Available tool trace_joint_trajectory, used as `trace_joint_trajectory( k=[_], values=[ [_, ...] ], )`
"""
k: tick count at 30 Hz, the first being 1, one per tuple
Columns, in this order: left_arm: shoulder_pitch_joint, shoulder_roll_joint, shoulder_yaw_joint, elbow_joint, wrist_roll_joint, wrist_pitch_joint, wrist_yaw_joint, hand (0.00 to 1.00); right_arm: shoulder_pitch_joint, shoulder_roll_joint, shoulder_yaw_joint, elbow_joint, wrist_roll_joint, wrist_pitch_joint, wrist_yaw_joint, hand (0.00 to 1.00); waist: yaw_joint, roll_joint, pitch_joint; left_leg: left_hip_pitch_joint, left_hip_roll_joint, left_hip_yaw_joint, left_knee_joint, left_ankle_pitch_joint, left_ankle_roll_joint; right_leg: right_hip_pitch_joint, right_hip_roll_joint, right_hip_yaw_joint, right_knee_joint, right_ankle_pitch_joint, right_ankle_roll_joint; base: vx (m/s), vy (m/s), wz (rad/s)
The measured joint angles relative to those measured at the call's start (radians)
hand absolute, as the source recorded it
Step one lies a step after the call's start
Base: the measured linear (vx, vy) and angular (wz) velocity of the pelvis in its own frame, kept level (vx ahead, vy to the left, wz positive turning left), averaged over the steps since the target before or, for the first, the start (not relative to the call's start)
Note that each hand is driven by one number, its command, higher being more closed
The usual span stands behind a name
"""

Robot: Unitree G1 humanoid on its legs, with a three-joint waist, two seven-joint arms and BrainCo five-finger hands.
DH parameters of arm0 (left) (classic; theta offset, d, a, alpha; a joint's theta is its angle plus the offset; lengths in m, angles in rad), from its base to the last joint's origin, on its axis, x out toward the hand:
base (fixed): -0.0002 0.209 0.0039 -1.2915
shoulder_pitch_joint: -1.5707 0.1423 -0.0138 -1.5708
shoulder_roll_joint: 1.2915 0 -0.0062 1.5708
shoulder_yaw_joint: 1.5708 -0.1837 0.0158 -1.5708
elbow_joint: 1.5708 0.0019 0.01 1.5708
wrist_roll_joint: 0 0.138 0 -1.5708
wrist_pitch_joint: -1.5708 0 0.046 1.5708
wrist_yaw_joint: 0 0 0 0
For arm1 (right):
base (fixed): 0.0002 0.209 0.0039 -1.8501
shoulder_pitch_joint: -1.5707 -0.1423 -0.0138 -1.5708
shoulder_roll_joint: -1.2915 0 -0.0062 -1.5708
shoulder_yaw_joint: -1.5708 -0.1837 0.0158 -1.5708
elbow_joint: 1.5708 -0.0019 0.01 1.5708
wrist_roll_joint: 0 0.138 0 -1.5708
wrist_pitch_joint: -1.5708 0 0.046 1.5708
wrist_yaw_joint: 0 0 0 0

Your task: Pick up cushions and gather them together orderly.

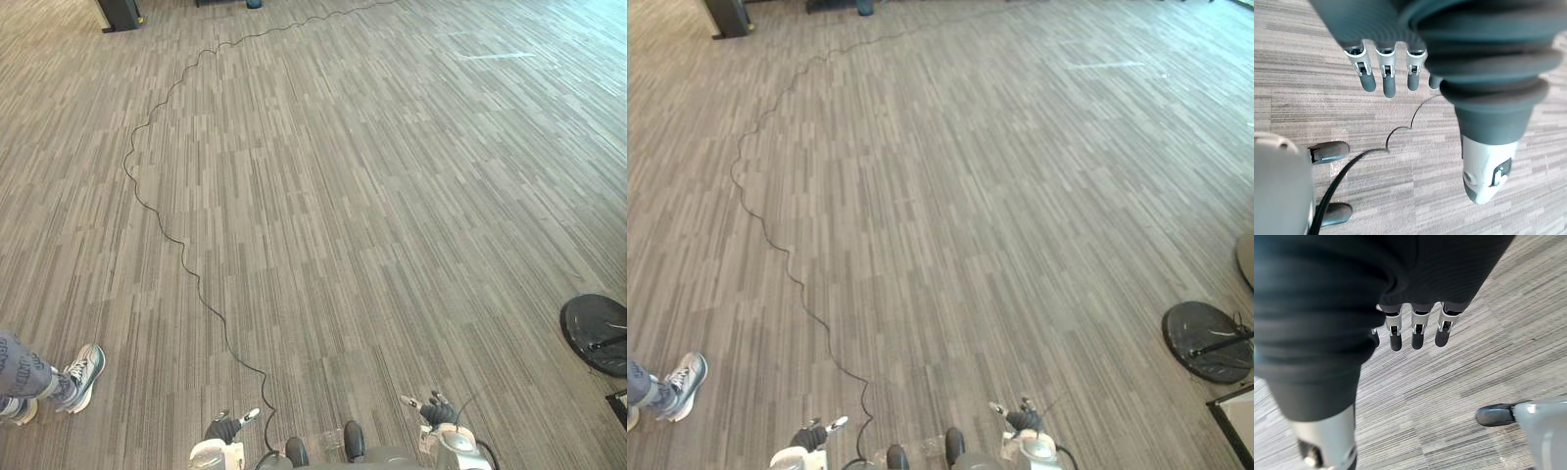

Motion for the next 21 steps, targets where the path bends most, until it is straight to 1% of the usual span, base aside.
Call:
trace_joint_trajectory(
  k=[1, 3, 7, 10, 14, 21],
  values=[
    [-0.001, -0.002, -0.004, 0.000, -0.001, 0.000, -0.002, 0.00, -0.001, -0.001, -0.025, 0.019, 0.027, 0.006, 0.003, 0.00, -0.011, 0.001, -0.001, -0.001, -0.002, -0.013, -0.006, 0.001, 0.001, 0.000, -0.002, -0.014, 0.002, -0.010, 0.003, 0.01, -0.008, 0.17],
    [-0.006, -0.005, -0.011, 0.000, -0.004, 0.000, -0.005, 0.00, 0.006, 0.001, -0.051, 0.022, 0.044, 0.009, 0.007, 0.00, -0.016, 0.003, -0.003, 0.000, -0.004, -0.028, -0.019, 0.004, 0.002, -0.001, -0.003, -0.028, 0.006, -0.017, 0.005, 0.03, -0.012, 0.27],
    [-0.010, -0.001, -0.026, 0.008, -0.018, -0.001, -0.006, 0.00, 0.015, 0.008, -0.109, 0.022, 0.080, 0.009, 0.009, 0.00, -0.014, -0.001, -0.010, 0.000, -0.005, -0.045, -0.025, 0.005, 0.002, 0.001, -0.004, -0.046, 0.008, -0.026, 0.007, 0.07, -0.006, 0.13],
    [-0.015, -0.001, -0.038, 0.019, -0.020, -0.001, -0.007, 0.00, 0.005, 0.011, -0.124, 0.022, 0.094, 0.008, 0.012, 0.00, -0.015, -0.002, -0.013, 0.000, -0.005, -0.050, -0.026, 0.005, 0.002, 0.002, -0.004, -0.051, 0.008, -0.026, 0.007, 0.06, -0.004, 0.07],
    [-0.018, -0.001, -0.039, 0.019, -0.020, -0.001, -0.007, 0.00, -0.003, 0.034, -0.163, 0.028, 0.155, 0.007, 0.014, 0.00, -0.014, -0.001, -0.023, 0.007, -0.004, -0.067, -0.020, 0.005, 0.002, 0.020, -0.004, -0.064, 0.007, -0.026, 0.007, 0.04, -0.012, 0.13],
    [-0.017, -0.003, -0.051, 0.022, -0.023, -0.002, -0.008, 0.00, -0.003, 0.038, -0.173, 0.028, 0.161, 0.006, 0.014, 0.00, -0.014, 0.001, -0.027, 0.004, -0.005, -0.067, -0.020, 0.004, 0.001, 0.020, -0.006, -0.069, 0.002, -0.026, 0.007, -0.04, -0.018, 0.01]
  ],
)
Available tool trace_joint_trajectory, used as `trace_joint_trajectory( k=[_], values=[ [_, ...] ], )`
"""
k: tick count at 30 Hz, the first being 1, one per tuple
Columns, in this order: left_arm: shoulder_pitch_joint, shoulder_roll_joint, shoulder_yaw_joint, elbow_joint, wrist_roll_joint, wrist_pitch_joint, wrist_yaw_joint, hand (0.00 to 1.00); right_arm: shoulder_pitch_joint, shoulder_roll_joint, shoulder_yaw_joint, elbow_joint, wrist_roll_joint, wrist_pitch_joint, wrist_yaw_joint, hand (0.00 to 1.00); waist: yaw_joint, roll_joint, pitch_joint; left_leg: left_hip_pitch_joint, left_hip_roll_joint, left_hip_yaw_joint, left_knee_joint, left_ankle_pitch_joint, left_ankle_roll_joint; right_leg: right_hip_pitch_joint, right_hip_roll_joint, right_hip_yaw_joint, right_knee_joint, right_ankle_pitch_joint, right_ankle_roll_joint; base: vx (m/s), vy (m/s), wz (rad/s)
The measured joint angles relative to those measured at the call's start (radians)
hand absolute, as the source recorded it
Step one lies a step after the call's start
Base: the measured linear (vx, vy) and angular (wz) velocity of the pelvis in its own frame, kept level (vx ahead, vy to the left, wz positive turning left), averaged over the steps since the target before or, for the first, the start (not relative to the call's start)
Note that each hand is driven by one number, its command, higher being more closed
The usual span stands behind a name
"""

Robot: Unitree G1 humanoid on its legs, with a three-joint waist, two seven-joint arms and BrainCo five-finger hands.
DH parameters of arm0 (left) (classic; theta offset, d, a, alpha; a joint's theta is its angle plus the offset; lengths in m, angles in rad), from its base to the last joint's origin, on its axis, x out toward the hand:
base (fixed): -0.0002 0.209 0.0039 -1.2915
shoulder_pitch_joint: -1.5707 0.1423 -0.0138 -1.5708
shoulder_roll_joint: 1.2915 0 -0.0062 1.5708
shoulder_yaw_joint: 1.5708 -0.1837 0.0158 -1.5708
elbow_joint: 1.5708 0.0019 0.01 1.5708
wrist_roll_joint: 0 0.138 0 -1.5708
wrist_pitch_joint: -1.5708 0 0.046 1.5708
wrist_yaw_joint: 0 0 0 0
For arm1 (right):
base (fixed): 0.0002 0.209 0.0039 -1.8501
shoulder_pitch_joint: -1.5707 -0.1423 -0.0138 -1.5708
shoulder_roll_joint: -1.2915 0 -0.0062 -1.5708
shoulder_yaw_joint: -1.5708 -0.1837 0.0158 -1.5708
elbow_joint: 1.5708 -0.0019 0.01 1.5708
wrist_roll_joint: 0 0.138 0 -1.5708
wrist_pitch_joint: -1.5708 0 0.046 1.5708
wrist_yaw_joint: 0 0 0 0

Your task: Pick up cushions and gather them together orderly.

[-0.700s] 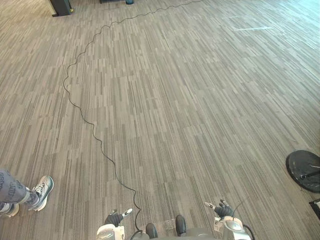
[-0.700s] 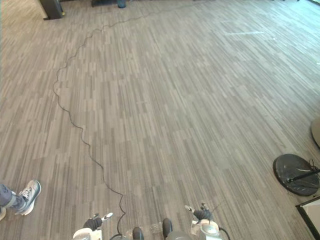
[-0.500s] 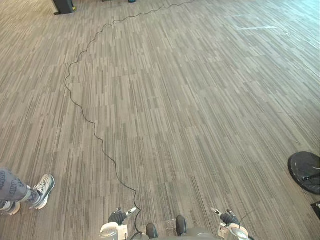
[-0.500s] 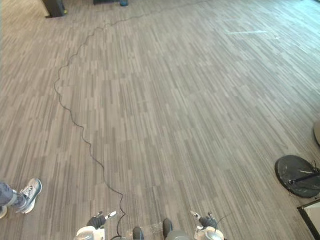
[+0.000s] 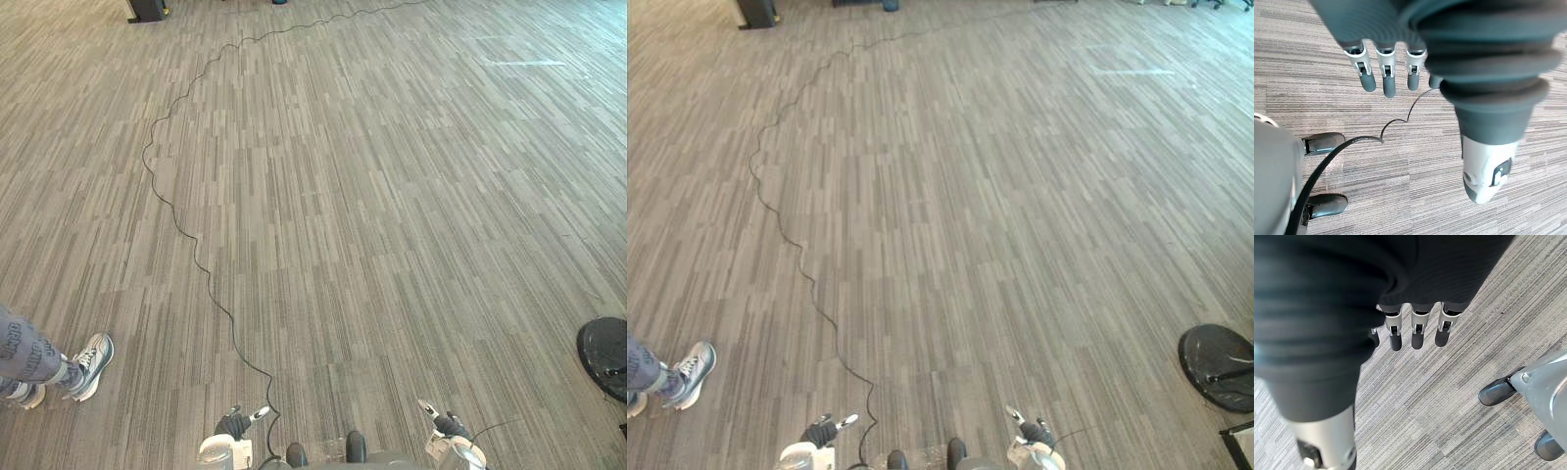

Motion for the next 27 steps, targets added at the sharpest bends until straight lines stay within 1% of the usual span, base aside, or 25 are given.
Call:
trace_joint_trajectory(
  k=[5, 13, 16, 18, 19, 20, 21, 22, 23, 24, 25, 26, 27],
  values=[
    [0.003, -0.003, -0.020, 0.018, -0.018, -0.002, 0.000, 0.00, 0.006, 0.000, -0.004, 0.001, 0.026, 0.000, -0.001, 0.00, -0.001, -0.002, -0.005, -0.001, 0.001, 0.000, 0.003, 0.001, 0.000, 0.003, 0.000, -0.004, -0.005, 0.000, -0.001, -0.07, -0.030, 0.00],
    [0.012, -0.004, -0.019, 0.022, -0.025, -0.002, 0.000, 0.00, 0.026, -0.001, -0.025, 0.001, 0.027, 0.000, -0.002, 0.00, -0.002, -0.003, -0.011, -0.005, 0.002, -0.004, -0.012, 0.000, 0.000, -0.003, 0.002, -0.010, -0.013, -0.008, -0.003, 0.01, -0.016, 0.01],
    [0.012, -0.003, -0.015, 0.021, -0.025, -0.002, 0.000, 0.00, 0.022, 0.000, -0.025, 0.001, 0.027, 0.000, -0.001, 0.00, -0.005, -0.003, -0.010, -0.006, 0.005, -0.003, -0.012, -0.009, -0.013, -0.025, 0.003, -0.008, 0.028, -0.042, -0.008, 0.09, -0.010, -0.01],
    [0.010, -0.003, -0.003, 0.021, -0.026, -0.002, 0.000, 0.00, 0.018, 0.001, -0.025, 0.001, 0.027, 0.000, 0.000, 0.00, -0.006, -0.006, -0.006, -0.010, 0.007, 0.004, 0.002, -0.022, -0.027, -0.048, 0.002, -0.008, 0.086, -0.083, -0.011, 0.13, -0.011, 0.03],
    [0.007, -0.002, 0.013, 0.014, -0.028, -0.002, 0.000, 0.00, 0.017, 0.005, -0.025, 0.000, 0.027, -0.001, 0.000, 0.00, -0.006, -0.012, -0.004, -0.031, 0.009, 0.008, 0.055, -0.049, -0.035, -0.065, -0.005, -0.008, 0.131, -0.112, -0.014, 0.14, -0.036, 0.11],
    [0.002, -0.001, 0.027, 0.008, -0.031, -0.002, 0.000, 0.00, 0.018, 0.011, -0.025, 0.000, 0.027, -0.002, 0.000, 0.00, -0.006, -0.027, 0.006, -0.064, 0.008, 0.019, 0.150, -0.082, -0.046, -0.071, -0.019, -0.011, 0.175, -0.144, -0.017, 0.14, -0.084, 0.15],
    [0.001, -0.008, 0.057, -0.019, -0.034, -0.002, 0.000, 0.00, 0.024, 0.023, -0.024, -0.005, 0.027, -0.002, 0.000, 0.00, -0.003, -0.047, 0.020, -0.133, 0.023, 0.057, 0.350, -0.127, -0.056, -0.067, -0.040, -0.014, 0.222, -0.179, -0.020, 0.13, -0.109, 0.11],
    [0.000, -0.019, 0.073, -0.034, -0.034, -0.003, 0.000, 0.00, 0.028, 0.026, -0.023, -0.011, 0.027, -0.003, 0.000, 0.00, -0.001, -0.047, 0.026, -0.172, 0.042, 0.081, 0.459, -0.149, -0.057, -0.058, -0.041, -0.015, 0.234, -0.192, -0.023, 0.13, -0.116, 0.07],
    [0.001, -0.031, 0.103, -0.058, -0.036, -0.005, 0.000, 0.00, 0.034, 0.031, -0.019, -0.019, 0.027, -0.006, -0.001, 0.00, 0.001, -0.039, 0.033, -0.238, 0.086, 0.121, 0.635, -0.160, -0.060, -0.043, -0.040, -0.022, 0.248, -0.211, -0.032, 0.14, -0.062, 0.11],
    [0.002, -0.040, 0.114, -0.078, -0.038, -0.006, 0.000, 0.00, 0.036, 0.035, -0.003, -0.039, 0.027, -0.006, -0.002, 0.00, 0.003, -0.033, 0.050, -0.305, 0.143, 0.167, 0.808, -0.165, -0.054, -0.018, -0.038, -0.030, 0.255, -0.234, -0.045, 0.14, -0.029, 0.14],
    [0.002, -0.046, 0.113, -0.094, -0.044, -0.007, 0.001, 0.00, 0.047, 0.036, 0.008, -0.054, 0.027, -0.006, -0.003, 0.00, 0.005, -0.028, 0.055, -0.342, 0.192, 0.207, 0.884, -0.188, -0.039, -0.001, -0.035, -0.031, 0.267, -0.258, -0.049, 0.21, 0.012, 0.12],
    [0.003, -0.048, 0.113, -0.110, -0.056, -0.009, 0.001, 0.00, 0.047, 0.034, 0.023, -0.054, 0.027, -0.007, -0.008, 0.00, 0.007, -0.022, 0.054, -0.375, 0.239, 0.251, 0.889, -0.209, -0.035, 0.017, -0.039, -0.030, 0.277, -0.286, -0.045, 0.23, 0.036, -0.01],
    [0.004, -0.049, 0.112, -0.118, -0.059, -0.014, 0.001, 0.00, 0.042, 0.033, 0.039, -0.054, 0.027, -0.007, -0.009, 0.00, 0.014, -0.021, 0.053, -0.410, 0.253, 0.268, 0.828, -0.210, -0.034, 0.033, -0.052, -0.024, 0.276, -0.314, -0.044, 0.27, 0.055, -0.05]
  ],
)
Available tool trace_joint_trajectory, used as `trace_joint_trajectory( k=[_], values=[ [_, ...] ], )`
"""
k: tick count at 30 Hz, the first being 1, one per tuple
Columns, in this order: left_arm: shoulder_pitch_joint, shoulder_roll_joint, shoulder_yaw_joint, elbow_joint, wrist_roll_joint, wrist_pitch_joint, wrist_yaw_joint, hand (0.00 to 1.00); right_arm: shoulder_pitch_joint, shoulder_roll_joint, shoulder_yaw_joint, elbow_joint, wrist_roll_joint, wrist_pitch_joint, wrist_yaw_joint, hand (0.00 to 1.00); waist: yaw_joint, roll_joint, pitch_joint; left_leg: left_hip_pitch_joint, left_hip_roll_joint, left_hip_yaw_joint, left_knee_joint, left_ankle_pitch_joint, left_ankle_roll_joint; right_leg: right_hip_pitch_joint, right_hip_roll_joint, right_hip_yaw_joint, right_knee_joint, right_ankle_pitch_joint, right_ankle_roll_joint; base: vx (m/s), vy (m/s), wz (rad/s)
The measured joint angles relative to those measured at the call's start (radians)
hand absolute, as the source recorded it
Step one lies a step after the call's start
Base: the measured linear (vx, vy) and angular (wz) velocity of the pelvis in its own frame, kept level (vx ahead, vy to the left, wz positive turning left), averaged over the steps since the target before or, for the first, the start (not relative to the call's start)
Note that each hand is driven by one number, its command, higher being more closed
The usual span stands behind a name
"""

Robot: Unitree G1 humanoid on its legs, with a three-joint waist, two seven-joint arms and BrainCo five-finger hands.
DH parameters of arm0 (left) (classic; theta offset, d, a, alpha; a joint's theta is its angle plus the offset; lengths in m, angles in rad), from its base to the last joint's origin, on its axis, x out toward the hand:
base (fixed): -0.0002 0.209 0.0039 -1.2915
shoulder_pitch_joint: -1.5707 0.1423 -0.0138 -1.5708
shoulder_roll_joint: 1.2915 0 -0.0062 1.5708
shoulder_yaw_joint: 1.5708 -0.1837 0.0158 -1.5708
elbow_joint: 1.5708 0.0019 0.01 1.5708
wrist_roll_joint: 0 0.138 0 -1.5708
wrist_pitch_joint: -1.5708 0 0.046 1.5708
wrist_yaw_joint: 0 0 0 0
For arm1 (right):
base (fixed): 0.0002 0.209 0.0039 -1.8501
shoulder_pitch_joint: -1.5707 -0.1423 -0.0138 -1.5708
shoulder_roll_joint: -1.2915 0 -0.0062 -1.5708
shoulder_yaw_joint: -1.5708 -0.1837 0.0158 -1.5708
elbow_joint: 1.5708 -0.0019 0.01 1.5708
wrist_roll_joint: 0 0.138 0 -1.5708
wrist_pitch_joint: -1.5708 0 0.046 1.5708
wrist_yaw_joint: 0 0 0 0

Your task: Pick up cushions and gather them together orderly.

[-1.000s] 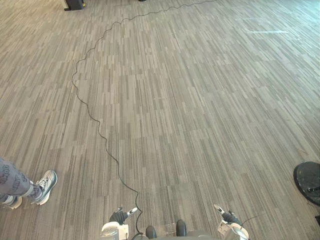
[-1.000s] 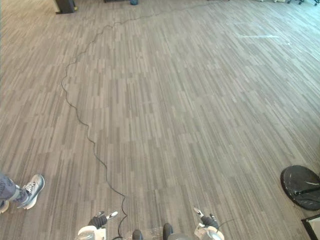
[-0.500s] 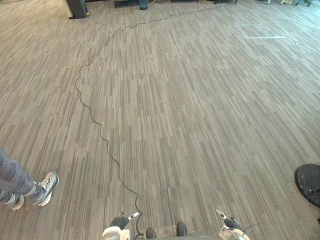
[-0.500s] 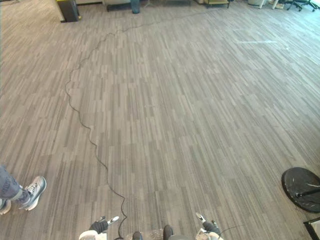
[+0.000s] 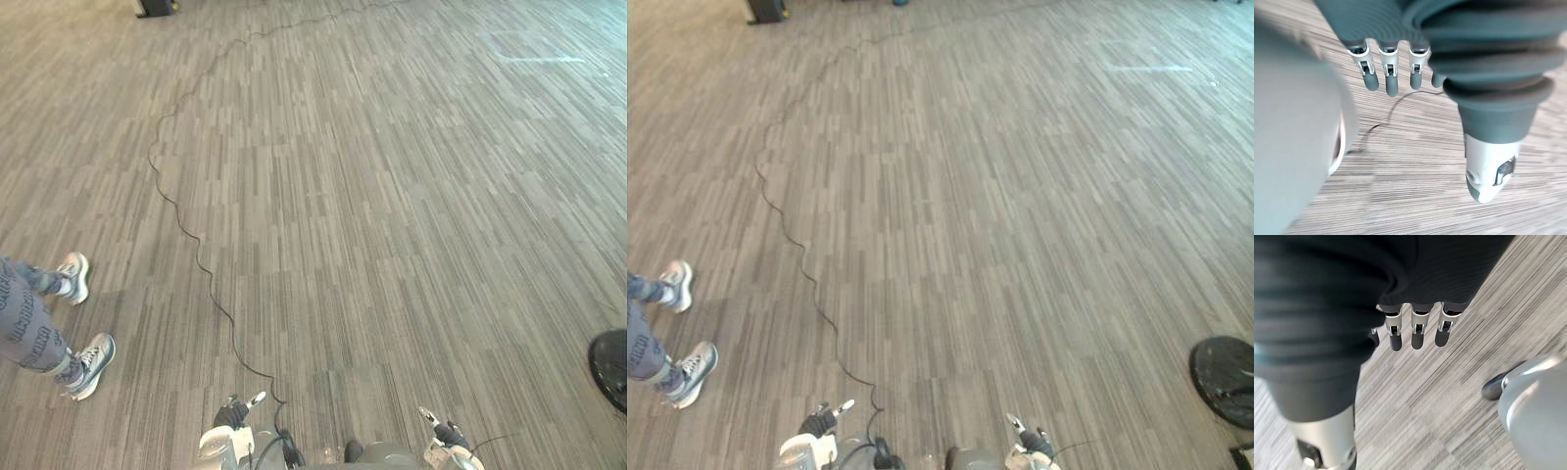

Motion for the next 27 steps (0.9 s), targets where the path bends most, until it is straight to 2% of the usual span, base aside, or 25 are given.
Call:
trace_joint_trajectory(
  k=[2, 3, 4, 5, 6, 7, 8, 9, 10, 11, 12, 13, 14, 15, 16, 18, 19, 20, 21, 22, 23, 24, 25, 26, 27],
  values=[
    [-0.005, 0.000, 0.001, -0.002, -0.007, -0.007, 0.000, 0.00, -0.009, -0.003, -0.002, 0.000, 0.000, -0.001, 0.000, 0.00, 0.009, -0.003, 0.001, -0.022, -0.013, 0.012, -0.095, 0.013, -0.003, 0.019, -0.021, 0.014, -0.006, -0.003, 0.019, 0.27, 0.084, -0.17],
    [-0.012, -0.001, -0.001, -0.003, -0.010, -0.009, 0.001, 0.00, -0.023, -0.013, -0.006, 0.003, -0.001, -0.002, -0.001, 0.00, 0.022, -0.005, 0.001, -0.051, -0.046, 0.009, -0.229, 0.055, -0.010, 0.041, -0.051, 0.028, -0.039, -0.004, 0.029, 0.53, 0.221, -0.44],
    [-0.013, -0.004, -0.002, -0.003, -0.015, -0.012, 0.002, 0.00, -0.033, -0.019, -0.006, 0.003, -0.002, -0.004, -0.002, 0.00, 0.036, -0.005, 0.001, -0.065, -0.078, 0.005, -0.367, 0.117, -0.014, 0.059, -0.073, 0.049, -0.077, 0.002, 0.040, 0.55, 0.263, -0.55],
    [-0.013, -0.006, -0.002, -0.004, -0.015, -0.013, 0.002, 0.00, -0.036, -0.021, -0.005, 0.004, -0.002, -0.004, -0.003, 0.00, 0.040, -0.002, -0.001, -0.068, -0.088, -0.003, -0.430, 0.150, -0.013, 0.064, -0.081, 0.061, -0.092, 0.007, 0.048, 0.48, 0.267, -0.70],
    [-0.013, -0.008, -0.001, 0.001, -0.017, -0.013, 0.005, 0.00, -0.045, -0.017, -0.002, 0.003, -0.003, -0.005, -0.003, 0.00, 0.045, -0.002, -0.002, -0.068, -0.110, -0.032, -0.454, 0.255, 0.013, 0.077, -0.094, 0.085, -0.099, 0.014, 0.062, 0.55, 0.301, -0.38],
    [-0.026, -0.001, -0.002, 0.007, -0.017, -0.013, 0.004, 0.00, -0.044, -0.001, -0.003, 0.001, -0.004, -0.005, 0.000, 0.00, 0.035, -0.024, -0.008, -0.054, -0.146, -0.029, -0.448, 0.208, 0.046, 0.073, -0.132, 0.098, -0.065, 0.040, 0.085, 0.67, 0.367, -0.20],
    [-0.030, -0.004, -0.002, 0.010, -0.017, -0.013, 0.004, 0.00, -0.039, 0.010, -0.005, 0.004, -0.006, -0.004, 0.001, 0.00, 0.035, -0.036, -0.009, -0.050, -0.155, -0.023, -0.425, 0.187, 0.065, 0.053, -0.149, 0.111, -0.012, 0.058, 0.113, 0.56, 0.305, 0.11],
    [-0.029, -0.003, -0.002, 0.009, -0.015, -0.014, 0.003, 0.00, -0.032, 0.017, -0.005, 0.005, -0.009, -0.001, 0.001, 0.00, 0.037, -0.045, -0.011, -0.040, -0.161, -0.018, -0.414, 0.161, 0.068, 0.041, -0.155, 0.119, 0.035, 0.069, 0.130, 0.72, 0.367, 0.09],
    [-0.032, 0.006, -0.013, 0.016, -0.013, -0.010, 0.002, 0.00, -0.018, 0.030, -0.005, 0.005, -0.036, 0.000, 0.002, 0.00, 0.037, -0.065, -0.013, 0.021, -0.189, -0.016, -0.404, 0.099, 0.079, -0.014, -0.172, 0.140, 0.244, 0.127, 0.166, 0.49, 0.238, 0.06],
    [-0.032, 0.007, -0.014, 0.020, -0.012, -0.009, 0.002, 0.00, -0.017, 0.031, -0.005, 0.005, -0.040, 0.000, 0.003, 0.00, 0.035, -0.066, -0.014, 0.039, -0.194, -0.016, -0.407, 0.090, 0.081, -0.030, -0.174, 0.145, 0.295, 0.150, 0.171, 0.73, 0.336, -0.02],
    [-0.032, 0.007, -0.023, 0.035, -0.004, -0.006, 0.002, 0.00, -0.016, 0.031, -0.002, 0.001, -0.042, -0.002, 0.008, 0.00, 0.030, -0.063, -0.011, 0.115, -0.205, -0.014, -0.434, 0.060, 0.087, -0.106, -0.175, 0.168, 0.506, 0.229, 0.222, 0.35, 0.138, -0.15],
    [-0.035, 0.008, -0.031, 0.038, 0.003, -0.004, 0.002, 0.00, -0.018, 0.031, 0.008, -0.002, -0.042, -0.004, 0.010, 0.00, 0.028, -0.059, -0.008, 0.165, -0.208, -0.014, -0.451, 0.048, 0.087, -0.156, -0.170, 0.173, 0.631, 0.227, 0.226, 0.55, 0.197, -0.29],
    [-0.035, 0.005, -0.034, 0.038, 0.007, -0.004, 0.002, 0.00, -0.020, 0.032, 0.021, -0.009, -0.042, -0.004, 0.012, 0.00, 0.028, -0.055, -0.002, 0.233, -0.209, -0.005, -0.478, 0.045, 0.088, -0.229, -0.162, 0.169, 0.767, 0.205, 0.220, 0.60, 0.179, -0.47],
    [-0.037, -0.005, -0.034, 0.037, 0.006, -0.004, 0.002, 0.00, -0.015, 0.031, 0.030, -0.055, -0.043, -0.007, 0.013, 0.00, 0.023, -0.034, 0.011, 0.325, -0.201, 0.018, -0.522, 0.045, 0.088, -0.327, -0.144, 0.128, 0.871, 0.161, 0.173, 0.49, 0.138, -0.48],
    [-0.042, -0.009, -0.034, 0.038, 0.005, -0.004, 0.002, 0.00, -0.015, 0.031, 0.033, -0.075, -0.043, -0.008, 0.013, 0.00, 0.019, -0.025, 0.016, 0.359, -0.197, 0.023, -0.540, 0.045, 0.088, -0.367, -0.140, 0.099, 0.884, 0.144, 0.159, 0.48, 0.112, -0.49],
    [-0.073, -0.014, -0.035, 0.037, 0.004, -0.005, 0.002, 0.00, -0.016, 0.033, 0.034, -0.115, -0.043, -0.021, 0.015, 0.00, 0.010, -0.012, 0.026, 0.449, -0.186, 0.042, -0.588, 0.040, 0.079, -0.506, -0.130, -0.023, 0.828, 0.089, 0.119, 0.48, 0.039, -0.22],
    [-0.101, -0.012, -0.042, 0.040, 0.002, -0.007, 0.002, 0.00, -0.026, 0.029, 0.035, -0.112, -0.043, -0.025, 0.015, 0.00, -0.007, -0.016, 0.035, 0.492, -0.180, 0.043, -0.607, 0.033, 0.068, -0.568, -0.128, -0.114, 0.698, 0.079, 0.102, 0.50, -0.017, 0.08],
    [-0.112, -0.012, -0.048, 0.047, 0.002, -0.008, 0.003, 0.00, -0.034, 0.027, 0.036, -0.108, -0.043, -0.024, 0.015, 0.00, -0.014, -0.019, 0.039, 0.514, -0.180, 0.044, -0.617, 0.034, 0.067, -0.585, -0.126, -0.149, 0.610, 0.091, 0.086, 0.53, -0.078, 0.33],
    [-0.127, -0.013, -0.056, 0.056, 0.003, -0.008, 0.003, 0.00, -0.030, 0.024, 0.040, -0.097, -0.043, -0.022, 0.014, 0.00, -0.025, -0.022, 0.041, 0.544, -0.178, 0.038, -0.632, 0.034, 0.067, -0.599, -0.111, -0.188, 0.431, 0.142, 0.054, 0.59, -0.142, 0.41],
    [-0.131, -0.011, -0.062, 0.055, 0.003, -0.009, 0.002, 0.00, -0.028, 0.023, 0.042, -0.093, -0.043, -0.023, 0.013, 0.00, -0.035, -0.034, 0.045, 0.573, -0.191, 0.030, -0.646, 0.034, 0.058, -0.591, -0.092, -0.196, 0.261, 0.212, 0.045, 0.92, -0.244, 0.48],
    [-0.134, -0.026, -0.062, 0.070, 0.004, -0.012, 0.003, 0.00, -0.040, -0.003, 0.064, -0.053, -0.049, -0.022, 0.014, 0.00, -0.050, -0.029, 0.062, 0.650, -0.193, -0.023, -0.671, 0.028, 0.010, -0.565, -0.053, -0.153, 0.166, 0.387, -0.053, 0.70, -0.195, 0.23],
    [-0.138, -0.030, -0.062, 0.076, 0.004, -0.011, 0.003, 0.00, -0.050, -0.014, 0.065, -0.049, -0.052, -0.022, 0.013, 0.00, -0.049, -0.013, 0.067, 0.652, -0.184, -0.026, -0.673, 0.032, 0.006, -0.570, -0.047, -0.159, 0.180, 0.368, -0.036, 0.78, -0.207, -0.01],
    [-0.150, -0.028, -0.064, 0.092, 0.005, -0.011, 0.001, 0.00, -0.088, -0.032, 0.064, -0.038, -0.083, -0.022, 0.011, 0.00, -0.048, 0.010, 0.077, 0.658, -0.172, -0.068, -0.677, 0.086, -0.035, -0.597, -0.042, -0.145, 0.279, 0.285, -0.052, 0.58, -0.181, -0.16],
    [-0.147, -0.031, -0.059, 0.094, 0.016, -0.009, 0.001, 0.00, -0.089, -0.033, 0.048, -0.036, -0.094, -0.021, 0.012, 0.00, -0.049, 0.015, 0.081, 0.692, -0.164, -0.093, -0.653, 0.142, -0.068, -0.589, -0.049, -0.153, 0.373, 0.203, -0.082, 0.70, -0.226, -0.08],
    [-0.145, -0.033, -0.056, 0.094, 0.017, -0.009, 0.000, 0.00, -0.087, -0.031, 0.045, -0.036, -0.100, -0.021, 0.012, 0.00, -0.049, 0.018, 0.080, 0.695, -0.154, -0.098, -0.632, 0.151, -0.082, -0.578, -0.048, -0.157, 0.386, 0.180, -0.084, 0.47, -0.185, 0.11]
  ],
)
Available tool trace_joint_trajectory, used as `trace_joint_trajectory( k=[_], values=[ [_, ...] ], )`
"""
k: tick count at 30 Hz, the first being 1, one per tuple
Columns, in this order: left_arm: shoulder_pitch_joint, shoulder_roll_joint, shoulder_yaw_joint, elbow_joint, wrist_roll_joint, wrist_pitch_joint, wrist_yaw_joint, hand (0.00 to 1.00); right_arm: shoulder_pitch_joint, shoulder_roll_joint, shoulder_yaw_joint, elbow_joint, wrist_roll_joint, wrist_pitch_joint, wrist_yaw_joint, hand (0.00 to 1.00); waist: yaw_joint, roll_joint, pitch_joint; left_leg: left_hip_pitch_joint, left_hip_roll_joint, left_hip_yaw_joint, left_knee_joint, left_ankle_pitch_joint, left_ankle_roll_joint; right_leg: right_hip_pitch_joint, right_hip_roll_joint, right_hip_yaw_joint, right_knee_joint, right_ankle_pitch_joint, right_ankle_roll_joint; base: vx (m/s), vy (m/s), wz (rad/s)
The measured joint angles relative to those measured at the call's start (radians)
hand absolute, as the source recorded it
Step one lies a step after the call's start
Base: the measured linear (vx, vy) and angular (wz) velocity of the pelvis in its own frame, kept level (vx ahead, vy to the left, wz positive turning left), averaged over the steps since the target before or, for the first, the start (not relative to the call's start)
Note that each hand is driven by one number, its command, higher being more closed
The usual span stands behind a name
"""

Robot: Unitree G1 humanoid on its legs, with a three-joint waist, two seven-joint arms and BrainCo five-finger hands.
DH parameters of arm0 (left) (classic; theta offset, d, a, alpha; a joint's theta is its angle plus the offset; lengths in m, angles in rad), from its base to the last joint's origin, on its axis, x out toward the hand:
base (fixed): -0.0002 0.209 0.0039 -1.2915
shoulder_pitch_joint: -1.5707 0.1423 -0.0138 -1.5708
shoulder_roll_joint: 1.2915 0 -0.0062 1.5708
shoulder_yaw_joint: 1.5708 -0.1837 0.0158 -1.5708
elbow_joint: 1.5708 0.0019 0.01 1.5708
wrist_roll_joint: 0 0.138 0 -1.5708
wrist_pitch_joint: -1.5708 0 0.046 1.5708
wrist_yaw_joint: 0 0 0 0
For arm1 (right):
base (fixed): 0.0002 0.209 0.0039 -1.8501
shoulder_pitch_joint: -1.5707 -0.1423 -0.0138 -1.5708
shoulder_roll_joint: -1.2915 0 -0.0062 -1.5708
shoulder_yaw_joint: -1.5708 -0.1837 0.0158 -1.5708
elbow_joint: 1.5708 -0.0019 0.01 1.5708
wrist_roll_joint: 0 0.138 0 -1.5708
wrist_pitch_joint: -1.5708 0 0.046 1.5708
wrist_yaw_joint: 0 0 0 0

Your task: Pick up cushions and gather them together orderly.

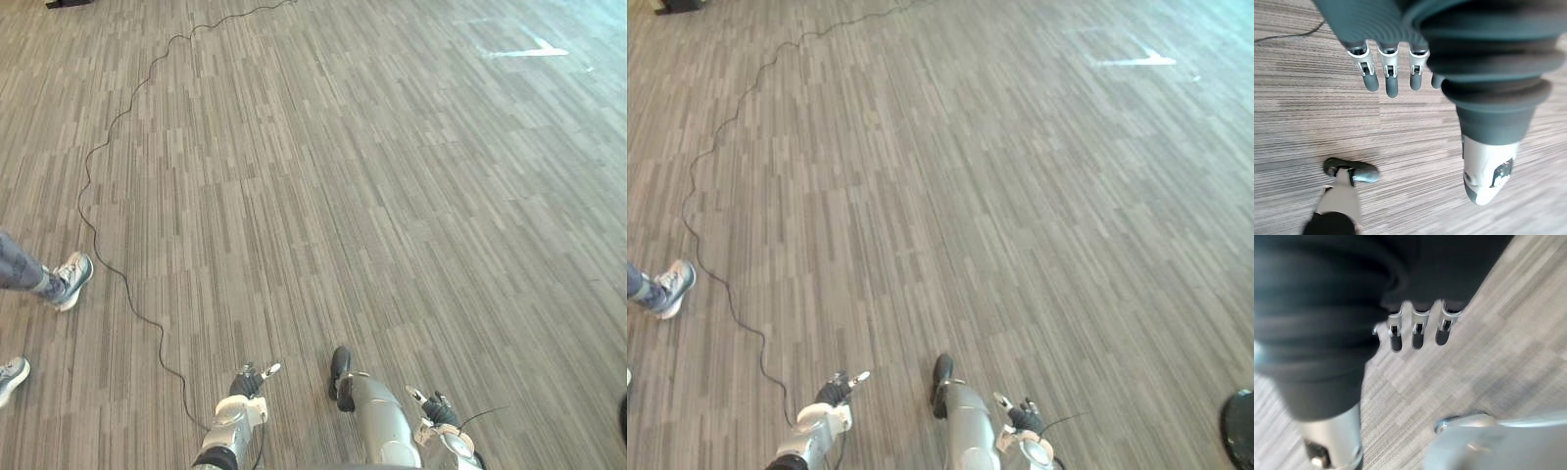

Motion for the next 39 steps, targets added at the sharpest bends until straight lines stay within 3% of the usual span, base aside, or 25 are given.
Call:
trace_joint_trajectory(
  k=[1, 2, 4, 5, 7, 9, 12, 14, 15, 16, 17, 19, 21, 22, 23, 26, 28, 30, 31, 32, 34, 36, 37, 38, 39],
  values=[
    [0.002, -0.001, 0.001, 0.000, 0.004, 0.000, 0.000, 0.00, 0.006, 0.001, -0.005, -0.008, -0.005, 0.000, 0.001, 0.00, -0.004, 0.008, 0.004, -0.015, 0.033, -0.019, 0.097, 0.021, -0.012, 0.041, 0.005, -0.016, 0.009, -0.042, 0.002, 0.52, -0.230, 0.43],
    [0.006, -0.009, 0.010, -0.018, 0.009, 0.000, -0.001, 0.00, 0.027, 0.021, 0.003, -0.030, -0.013, 0.001, 0.001, 0.00, -0.007, 0.012, 0.006, -0.170, 0.126, -0.117, 0.510, 0.098, -0.072, 0.159, 0.022, -0.039, -0.042, -0.088, 0.014, 0.48, -0.214, 0.44],
    [0.025, -0.028, 0.033, -0.052, 0.009, -0.004, -0.002, 0.00, 0.030, 0.028, 0.017, -0.040, -0.012, 0.001, 0.000, 0.00, 0.008, 0.015, 0.007, -0.295, 0.173, -0.138, 0.786, 0.094, -0.076, 0.234, 0.045, -0.043, -0.089, -0.100, 0.008, 0.45, -0.145, 0.00],
    [0.040, -0.041, 0.047, -0.068, 0.008, -0.003, -0.004, 0.00, 0.028, 0.038, 0.035, -0.040, -0.009, 0.000, -0.001, 0.00, 0.027, 0.011, 0.009, -0.419, 0.215, -0.120, 0.985, 0.071, -0.056, 0.329, 0.062, -0.034, -0.146, -0.114, -0.002, 0.43, -0.064, -0.31],
    [0.058, -0.045, 0.047, -0.088, -0.005, -0.003, -0.004, 0.00, 0.028, 0.042, 0.061, -0.040, 0.001, 0.001, -0.003, 0.00, 0.042, -0.003, 0.015, -0.519, 0.237, -0.059, 1.024, 0.023, 0.007, 0.422, 0.061, -0.007, -0.200, -0.133, 0.005, 0.47, -0.010, -0.39],
    [0.076, -0.049, 0.047, -0.121, -0.015, -0.007, -0.001, 0.00, 0.026, 0.041, 0.079, -0.042, 0.017, 0.000, -0.003, 0.00, 0.057, -0.005, 0.017, -0.617, 0.244, -0.007, 0.949, -0.022, 0.054, 0.495, 0.054, 0.026, -0.253, -0.144, 0.026, 0.44, 0.072, -0.48],
    [0.081, -0.049, 0.047, -0.134, -0.024, -0.024, -0.001, 0.00, 0.037, 0.040, 0.089, -0.045, 0.021, 0.001, -0.003, 0.00, 0.086, -0.010, 0.018, -0.676, 0.186, 0.029, 0.548, -0.051, 0.067, 0.616, 0.018, 0.088, -0.334, -0.167, 0.078, 0.52, 0.171, -0.57],
    [0.083, -0.054, 0.065, -0.136, -0.024, -0.026, 0.000, 0.00, 0.036, 0.038, 0.074, -0.047, 0.019, -0.001, -0.005, 0.00, 0.095, -0.013, 0.012, -0.688, 0.127, -0.016, 0.239, -0.001, 0.030, 0.661, -0.013, 0.146, -0.356, -0.205, 0.118, 0.58, 0.297, -0.81],
    [0.084, -0.055, 0.080, -0.136, -0.024, -0.026, 0.000, 0.00, 0.039, 0.040, 0.069, -0.042, 0.019, 0.000, -0.009, 0.00, 0.103, -0.026, 0.002, -0.694, 0.101, -0.060, 0.188, 0.080, 0.014, 0.667, -0.036, 0.187, -0.355, -0.233, 0.137, 0.61, 0.390, -1.15],
    [0.086, -0.045, 0.087, -0.132, -0.025, -0.028, 0.000, 0.00, 0.047, 0.049, 0.069, -0.036, 0.019, 0.002, -0.012, 0.00, 0.121, -0.053, -0.029, -0.691, 0.062, -0.067, 0.212, 0.098, 0.042, 0.663, -0.070, 0.266, -0.349, -0.243, 0.131, 0.63, 0.395, -0.98],
    [0.085, -0.035, 0.089, -0.130, -0.026, -0.026, 0.001, 0.00, 0.048, 0.059, 0.068, -0.040, 0.018, 0.002, -0.009, 0.00, 0.111, -0.071, -0.044, -0.695, 0.060, -0.055, 0.249, 0.056, 0.049, 0.653, -0.084, 0.309, -0.347, -0.216, 0.116, 0.65, 0.413, -0.78],
    [0.091, -0.022, 0.106, -0.128, -0.033, -0.024, 0.002, 0.00, 0.075, 0.084, 0.057, -0.038, 0.018, 0.003, -0.007, 0.00, 0.109, -0.104, -0.071, -0.698, 0.061, -0.052, 0.383, -0.032, 0.081, 0.646, -0.106, 0.404, -0.295, -0.137, 0.145, 0.74, 0.455, -0.71],
    [0.094, -0.008, 0.109, -0.094, -0.034, -0.020, 0.004, 0.00, 0.069, 0.091, 0.062, -0.040, 0.018, 0.006, -0.001, 0.00, 0.120, -0.121, -0.082, -0.548, 0.043, 0.038, 0.344, -0.116, 0.090, 0.515, -0.124, 0.457, 0.036, 0.022, 0.259, 0.74, 0.407, -1.17],
    [0.090, -0.008, 0.108, -0.085, -0.034, -0.019, 0.005, 0.00, 0.065, 0.091, 0.066, -0.040, 0.017, 0.005, -0.001, 0.00, 0.116, -0.115, -0.078, -0.511, 0.040, 0.054, 0.320, -0.124, 0.091, 0.466, -0.124, 0.460, 0.131, 0.061, 0.297, 0.49, 0.242, -1.00],
    [0.083, -0.010, 0.108, -0.066, -0.033, -0.014, 0.009, 0.00, 0.056, 0.092, 0.076, -0.041, 0.018, 0.004, 0.008, 0.00, 0.109, -0.110, -0.073, -0.419, 0.031, 0.091, 0.261, -0.137, 0.093, 0.341, -0.104, 0.446, 0.357, 0.036, 0.313, 0.45, 0.209, -0.86],
    [0.082, -0.011, 0.084, -0.058, -0.032, -0.002, 0.011, 0.00, 0.042, 0.090, 0.081, -0.056, 0.018, 0.006, 0.019, 0.00, 0.083, -0.079, -0.057, -0.255, 0.032, 0.167, 0.174, -0.137, 0.094, 0.141, -0.054, 0.314, 0.520, -0.048, 0.248, 0.59, 0.204, -0.82],
    [0.062, -0.008, 0.082, -0.056, -0.031, -0.002, 0.011, 0.00, 0.042, 0.073, 0.077, -0.075, 0.018, -0.001, 0.019, 0.00, 0.063, -0.073, -0.050, -0.146, 0.034, 0.202, 0.138, -0.137, 0.093, -0.005, -0.027, 0.141, 0.402, -0.106, 0.148, 0.71, 0.082, -0.54],
    [0.043, 0.000, 0.057, -0.048, -0.030, -0.003, 0.011, 0.00, 0.036, 0.049, 0.080, -0.066, 0.018, -0.001, 0.019, 0.00, 0.056, -0.063, -0.044, -0.093, 0.043, 0.203, 0.124, -0.137, 0.093, -0.046, 0.009, 0.065, 0.243, -0.097, 0.092, 0.59, -0.019, -0.25],
    [0.034, 0.024, 0.019, -0.039, -0.029, -0.003, 0.010, 0.00, 0.039, 0.030, 0.091, -0.048, 0.018, -0.001, 0.018, 0.00, 0.039, -0.065, -0.045, -0.058, 0.027, 0.182, 0.120, -0.139, 0.069, -0.036, 0.045, 0.031, -0.005, 0.009, 0.060, 0.71, -0.063, -0.16],
    [0.024, 0.034, -0.011, -0.024, -0.027, -0.002, 0.010, 0.00, 0.023, 0.000, 0.094, 0.006, 0.017, 0.000, 0.019, 0.00, 0.023, -0.060, -0.029, -0.019, 0.021, 0.137, 0.117, -0.154, 0.010, -0.006, 0.064, 0.001, -0.138, 0.152, -0.065, 0.68, -0.026, -0.35],
    [-0.022, 0.058, -0.046, -0.009, -0.019, -0.003, 0.005, 0.00, -0.032, -0.025, 0.077, 0.048, 0.017, 0.003, 0.016, 0.00, 0.009, -0.021, -0.014, -0.054, 0.012, 0.031, 0.074, -0.165, -0.005, -0.003, 0.088, 0.011, -0.159, 0.129, -0.075, 0.48, -0.016, -0.32],
    [-0.043, 0.051, -0.035, -0.009, -0.001, -0.004, 0.005, 0.00, -0.029, -0.037, 0.041, 0.057, 0.017, 0.006, 0.017, 0.00, -0.011, -0.012, -0.008, -0.079, -0.003, 0.015, 0.098, -0.024, -0.016, 0.033, 0.093, 0.014, -0.117, 0.054, -0.059, 0.40, -0.127, -0.07],
    [-0.031, 0.044, -0.013, -0.009, 0.010, -0.004, 0.007, 0.00, -0.009, -0.033, 0.040, 0.052, 0.017, 0.012, 0.018, 0.00, -0.018, -0.001, 0.002, -0.104, 0.043, 0.002, 0.286, 0.029, -0.062, 0.108, 0.110, 0.023, -0.125, -0.008, -0.016, 0.41, -0.136, -0.21],
    [-0.018, 0.038, 0.006, -0.013, 0.010, -0.004, 0.008, 0.00, 0.011, -0.027, 0.047, 0.032, 0.017, 0.013, 0.018, 0.00, -0.014, 0.001, 0.002, -0.171, 0.085, -0.024, 0.478, 0.107, -0.063, 0.159, 0.116, 0.045, -0.150, -0.028, -0.013, 0.40, -0.076, -0.37],
    [0.003, 0.030, 0.021, -0.027, 0.010, -0.004, 0.007, 0.00, 0.026, -0.017, 0.053, 0.005, 0.017, 0.015, 0.018, 0.00, -0.010, 0.006, 0.003, -0.276, 0.133, -0.053, 0.727, 0.122, -0.038, 0.216, 0.133, 0.061, -0.179, -0.038, -0.016, 0.45, -0.028, -0.73]
  ],
)
